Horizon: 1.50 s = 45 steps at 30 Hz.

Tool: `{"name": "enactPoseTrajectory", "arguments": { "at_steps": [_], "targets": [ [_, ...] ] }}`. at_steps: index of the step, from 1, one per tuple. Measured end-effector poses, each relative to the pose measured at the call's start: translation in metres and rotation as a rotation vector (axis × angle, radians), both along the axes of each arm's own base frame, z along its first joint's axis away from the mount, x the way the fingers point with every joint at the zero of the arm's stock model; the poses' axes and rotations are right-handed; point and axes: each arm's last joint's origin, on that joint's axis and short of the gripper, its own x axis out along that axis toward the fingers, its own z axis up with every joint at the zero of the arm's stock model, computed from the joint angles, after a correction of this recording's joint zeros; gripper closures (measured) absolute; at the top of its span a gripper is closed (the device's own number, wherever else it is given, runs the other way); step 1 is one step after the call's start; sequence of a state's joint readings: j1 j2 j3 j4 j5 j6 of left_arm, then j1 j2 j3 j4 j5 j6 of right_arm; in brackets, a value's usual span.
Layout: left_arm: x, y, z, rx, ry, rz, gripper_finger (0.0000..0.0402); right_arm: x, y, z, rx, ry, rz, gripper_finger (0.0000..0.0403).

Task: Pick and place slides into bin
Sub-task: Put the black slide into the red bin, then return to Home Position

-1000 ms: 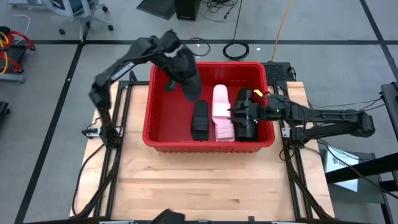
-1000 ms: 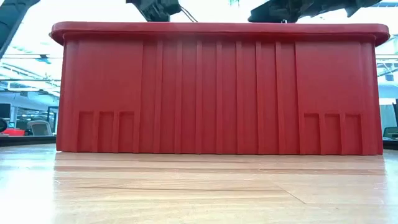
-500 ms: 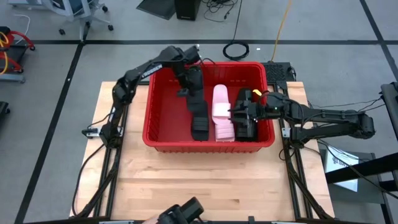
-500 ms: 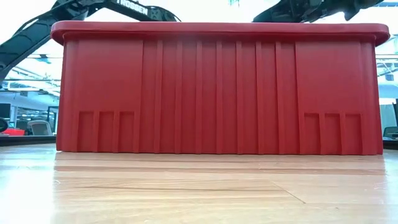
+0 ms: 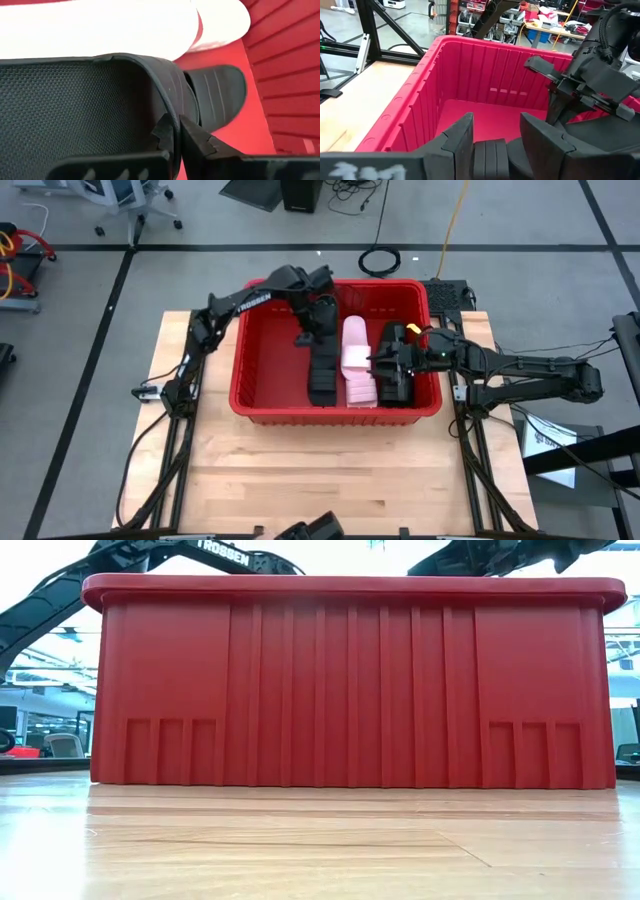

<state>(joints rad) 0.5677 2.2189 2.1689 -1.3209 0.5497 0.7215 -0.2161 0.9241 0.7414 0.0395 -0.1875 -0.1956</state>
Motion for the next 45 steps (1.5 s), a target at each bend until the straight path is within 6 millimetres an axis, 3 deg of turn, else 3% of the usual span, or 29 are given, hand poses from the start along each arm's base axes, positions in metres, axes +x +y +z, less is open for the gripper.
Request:
{"name": "enactPoseTrajectory", "arguments": {
  "at_steps": [22, 45],
  "targets": [
    [0.01, -0.017, -0.001, 0.026, 0.053, 0.029, 0.0397, 0.0, 0.0, -0.001, 0.039, 0.007, -0.005, 0.0252],
    [0.014, -0.016, -0.001, 0.098, 0.065, 0.065, 0.0295, 0.0, 0.0, -0.001, 0.036, 0.006, -0.004, 0.0252]
  ]
}}
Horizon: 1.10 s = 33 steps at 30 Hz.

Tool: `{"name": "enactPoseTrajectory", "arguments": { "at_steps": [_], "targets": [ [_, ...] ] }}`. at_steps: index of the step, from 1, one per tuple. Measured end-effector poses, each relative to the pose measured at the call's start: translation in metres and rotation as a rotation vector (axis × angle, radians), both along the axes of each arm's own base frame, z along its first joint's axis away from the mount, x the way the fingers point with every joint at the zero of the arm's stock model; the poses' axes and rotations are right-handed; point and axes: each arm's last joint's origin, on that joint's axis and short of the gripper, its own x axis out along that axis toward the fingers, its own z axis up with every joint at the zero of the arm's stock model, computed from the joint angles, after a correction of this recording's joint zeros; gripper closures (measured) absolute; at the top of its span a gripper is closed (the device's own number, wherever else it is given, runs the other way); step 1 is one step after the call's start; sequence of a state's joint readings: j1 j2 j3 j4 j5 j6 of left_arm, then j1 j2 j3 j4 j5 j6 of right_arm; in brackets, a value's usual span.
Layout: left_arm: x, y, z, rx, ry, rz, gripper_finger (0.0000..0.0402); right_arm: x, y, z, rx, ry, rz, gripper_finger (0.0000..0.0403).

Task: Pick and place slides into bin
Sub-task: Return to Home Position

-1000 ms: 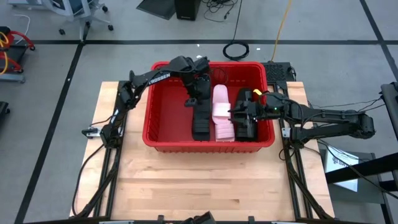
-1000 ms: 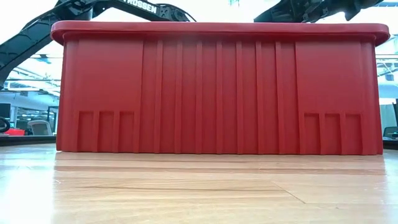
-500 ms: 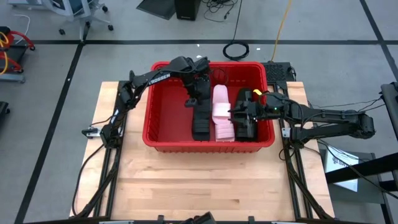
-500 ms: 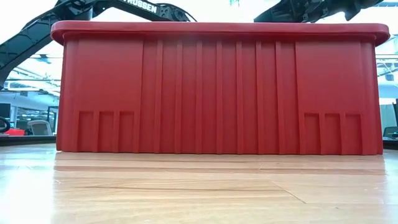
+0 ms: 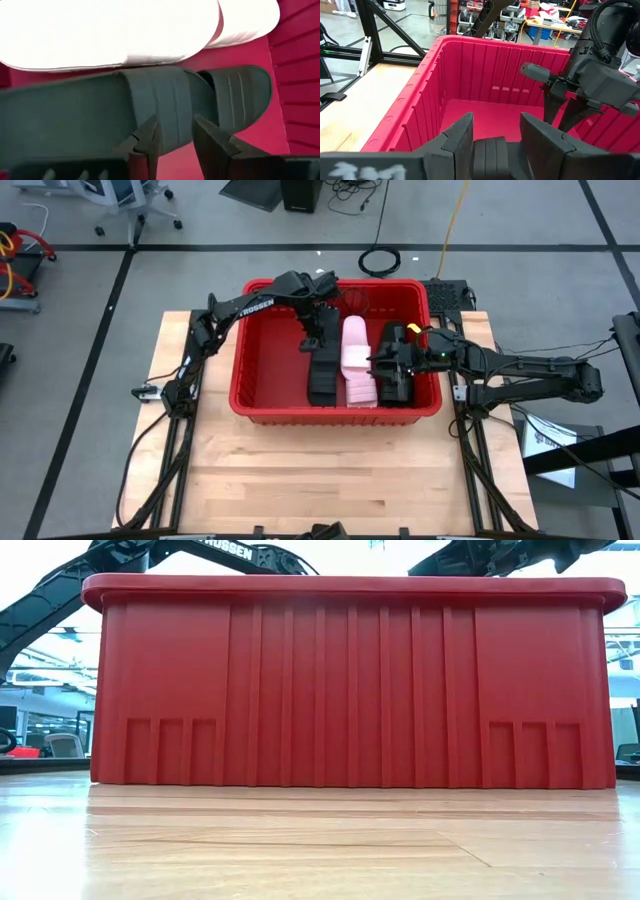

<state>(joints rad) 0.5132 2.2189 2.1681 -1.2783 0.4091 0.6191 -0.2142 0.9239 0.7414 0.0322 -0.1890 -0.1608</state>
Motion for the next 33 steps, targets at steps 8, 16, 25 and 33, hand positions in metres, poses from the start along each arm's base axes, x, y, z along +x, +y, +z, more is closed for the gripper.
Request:
{"name": "enactPoseTrajectory", "arguments": {
  "at_steps": [8, 16, 25, 33],
  "targets": [
    [-0.001, 0.003, -0.001, 0.093, 0.045, 0.022, 0.0268, 0.0, 0.0, 0.0, 0.0, 0.0, 0.0, 0.0252],
    [0.003, 0.006, 0.0, 0.144, 0.027, 0.082, 0.0261, 0.0, 0.0, 0.0, -0.011, -0.001, 0.002, 0.0252],
    [0.001, 0.001, 0.012, 0.166, -0.001, 0.057, 0.0261, 0.001, 0.0, 0.004, -0.01, -0.041, 0.0, 0.0252],
    [-0.016, -0.016, 0.072, 0.234, -0.185, 0.082, 0.0261, 0.002, 0.0, 0.012, 0.036, -0.122, -0.011, 0.0252]
  ]
}}
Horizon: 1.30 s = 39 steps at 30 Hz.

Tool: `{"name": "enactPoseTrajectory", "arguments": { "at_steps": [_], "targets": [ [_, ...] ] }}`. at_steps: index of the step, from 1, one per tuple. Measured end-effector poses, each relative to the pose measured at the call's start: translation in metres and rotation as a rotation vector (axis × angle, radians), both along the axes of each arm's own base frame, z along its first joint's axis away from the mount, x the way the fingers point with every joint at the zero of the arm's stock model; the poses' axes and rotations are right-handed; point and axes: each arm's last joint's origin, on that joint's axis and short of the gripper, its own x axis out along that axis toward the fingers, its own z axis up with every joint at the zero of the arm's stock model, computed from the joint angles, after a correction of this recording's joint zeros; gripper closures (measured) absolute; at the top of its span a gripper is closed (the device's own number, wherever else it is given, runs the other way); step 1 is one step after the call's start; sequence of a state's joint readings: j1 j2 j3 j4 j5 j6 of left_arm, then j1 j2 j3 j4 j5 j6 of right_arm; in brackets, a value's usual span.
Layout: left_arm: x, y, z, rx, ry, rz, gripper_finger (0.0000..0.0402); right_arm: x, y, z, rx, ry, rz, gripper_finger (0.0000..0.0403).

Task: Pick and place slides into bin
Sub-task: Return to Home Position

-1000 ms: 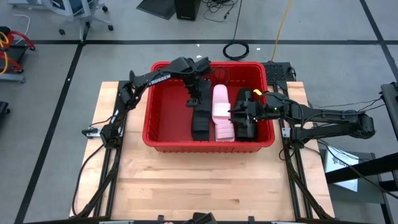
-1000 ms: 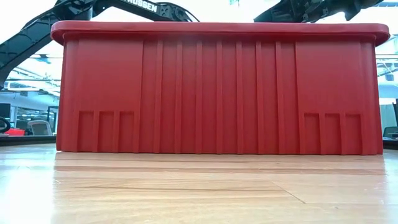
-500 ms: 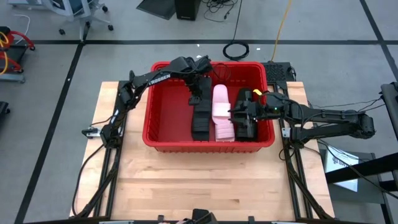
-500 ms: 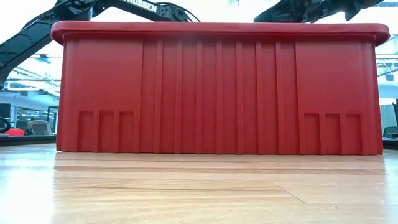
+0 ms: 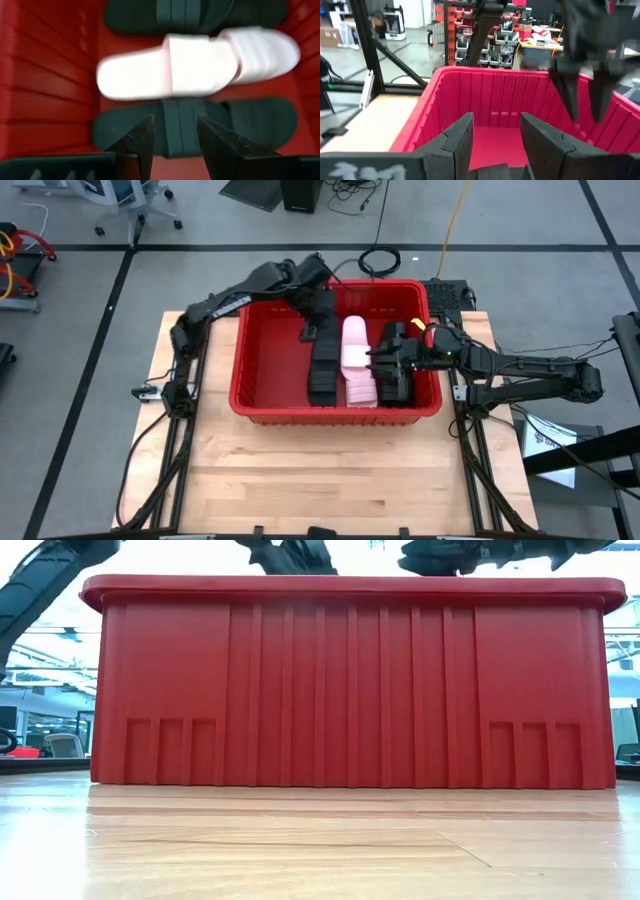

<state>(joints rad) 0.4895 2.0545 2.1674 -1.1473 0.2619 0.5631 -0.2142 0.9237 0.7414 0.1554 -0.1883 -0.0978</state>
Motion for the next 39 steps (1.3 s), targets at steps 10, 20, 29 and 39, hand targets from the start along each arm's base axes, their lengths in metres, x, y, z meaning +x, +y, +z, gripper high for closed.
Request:
{"name": "enactPoseTrajectory", "arguments": {
  "at_steps": [10, 20, 29, 39],
  "targets": [
    [-0.045, -0.052, 0.089, 0.042, -0.245, 0.01, 0.0261, -0.001, 0.0, 0.003, 0.085, -0.024, -0.009, 0.0252],
    [-0.091, -0.114, 0.147, 0.023, -0.421, -0.046, 0.0261, -0.001, 0.0, 0.001, 0.083, -0.011, -0.011, 0.0252],
    [-0.13, -0.159, 0.172, -0.029, -0.486, -0.131, 0.0261, -0.001, 0.0, 0.007, 0.256, -0.073, -0.022, 0.0252],
    [-0.136, -0.189, 0.148, -0.036, -0.495, -0.127, 0.0261, -0.002, 0.004, 0.01, 0.439, -0.074, 0.083, 0.0252]
  ]
}}
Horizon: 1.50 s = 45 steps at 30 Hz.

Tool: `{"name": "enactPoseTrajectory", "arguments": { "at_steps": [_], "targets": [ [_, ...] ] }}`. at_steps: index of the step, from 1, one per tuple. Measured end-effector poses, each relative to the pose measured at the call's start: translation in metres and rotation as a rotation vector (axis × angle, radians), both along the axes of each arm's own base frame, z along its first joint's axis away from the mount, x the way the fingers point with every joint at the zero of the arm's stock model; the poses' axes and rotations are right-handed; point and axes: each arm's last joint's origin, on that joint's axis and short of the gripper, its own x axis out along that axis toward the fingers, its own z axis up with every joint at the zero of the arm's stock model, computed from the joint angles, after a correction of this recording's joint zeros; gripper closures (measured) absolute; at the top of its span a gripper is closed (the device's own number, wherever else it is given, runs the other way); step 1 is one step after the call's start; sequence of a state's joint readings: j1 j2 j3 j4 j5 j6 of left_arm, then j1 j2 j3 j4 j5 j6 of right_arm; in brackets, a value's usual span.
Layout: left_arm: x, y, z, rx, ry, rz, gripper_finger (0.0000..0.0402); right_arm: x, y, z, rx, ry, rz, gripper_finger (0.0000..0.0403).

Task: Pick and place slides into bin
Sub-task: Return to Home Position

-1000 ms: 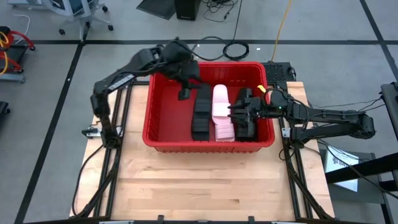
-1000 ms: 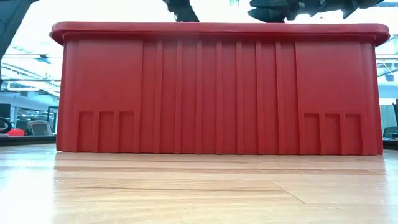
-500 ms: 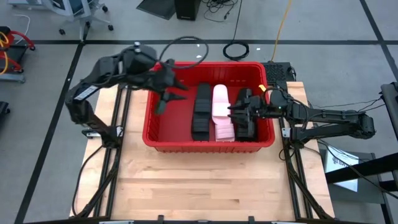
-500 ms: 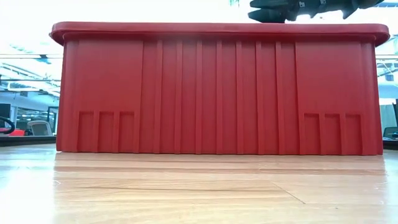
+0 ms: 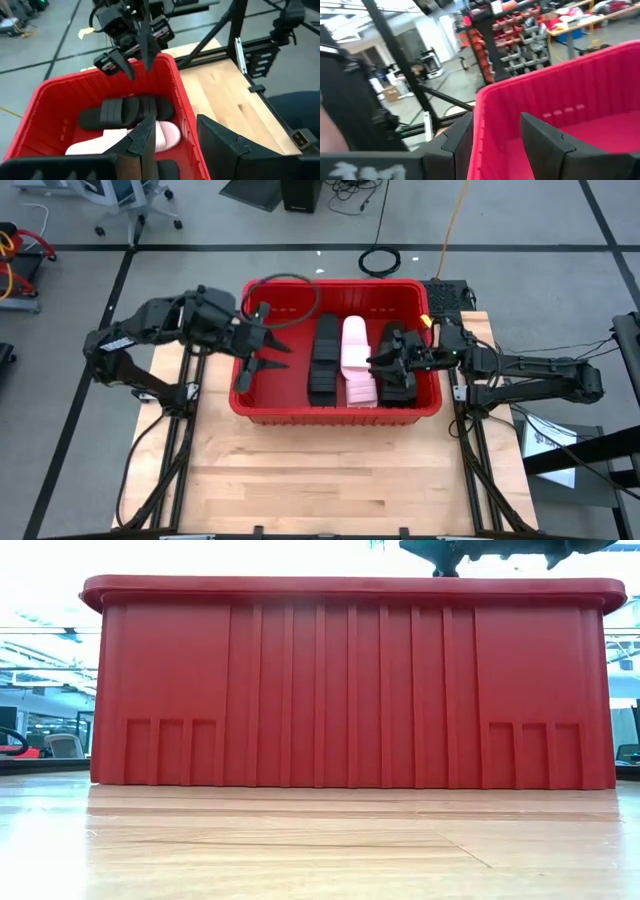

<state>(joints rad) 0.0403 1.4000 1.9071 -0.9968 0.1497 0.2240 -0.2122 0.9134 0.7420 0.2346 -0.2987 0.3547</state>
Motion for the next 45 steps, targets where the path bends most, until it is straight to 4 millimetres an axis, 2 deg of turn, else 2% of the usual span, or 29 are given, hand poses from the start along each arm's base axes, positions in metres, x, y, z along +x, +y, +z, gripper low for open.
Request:
{"name": "enactPoseTrajectory", "arguments": {
  "at_steps": [4, 12, 18, 27, 33, 38, 45],
  "targets": [
    [-0.004, -0.004, -0.023, -0.016, -0.038, -0.006, 0.0261, -0.003, 0.003, 0.003, -0.004, -0.023, 0.054, 0.0252],
    [-0.009, -0.012, -0.083, -0.018, -0.167, -0.041, 0.0261, -0.005, 0.004, 0.004, 0.006, -0.022, 0.081, 0.0252],
    [-0.024, -0.021, -0.121, -0.06, -0.234, -0.07, 0.0261, -0.006, 0.005, 0.001, 0.027, -0.008, 0.123, 0.0252],
    [-0.068, -0.038, -0.146, -0.075, -0.449, -0.187, 0.0261, -0.017, 0.008, 0.012, 0.001, -0.078, 0.132, 0.0252],
    [-0.094, -0.035, -0.153, -0.108, -0.531, -0.172, 0.0261, -0.033, 0.014, 0.023, -0.026, -0.143, 0.223, 0.0252],
    [-0.101, -0.034, -0.161, -0.092, -0.532, -0.163, 0.0261, -0.043, 0.017, 0.028, -0.032, -0.177, 0.263, 0.0252],
    [-0.101, -0.033, -0.164, -0.084, -0.508, -0.151, 0.0261, -0.058, 0.02, 0.019, -0.05, -0.218, 0.262, 0.0252]
  ]
}}
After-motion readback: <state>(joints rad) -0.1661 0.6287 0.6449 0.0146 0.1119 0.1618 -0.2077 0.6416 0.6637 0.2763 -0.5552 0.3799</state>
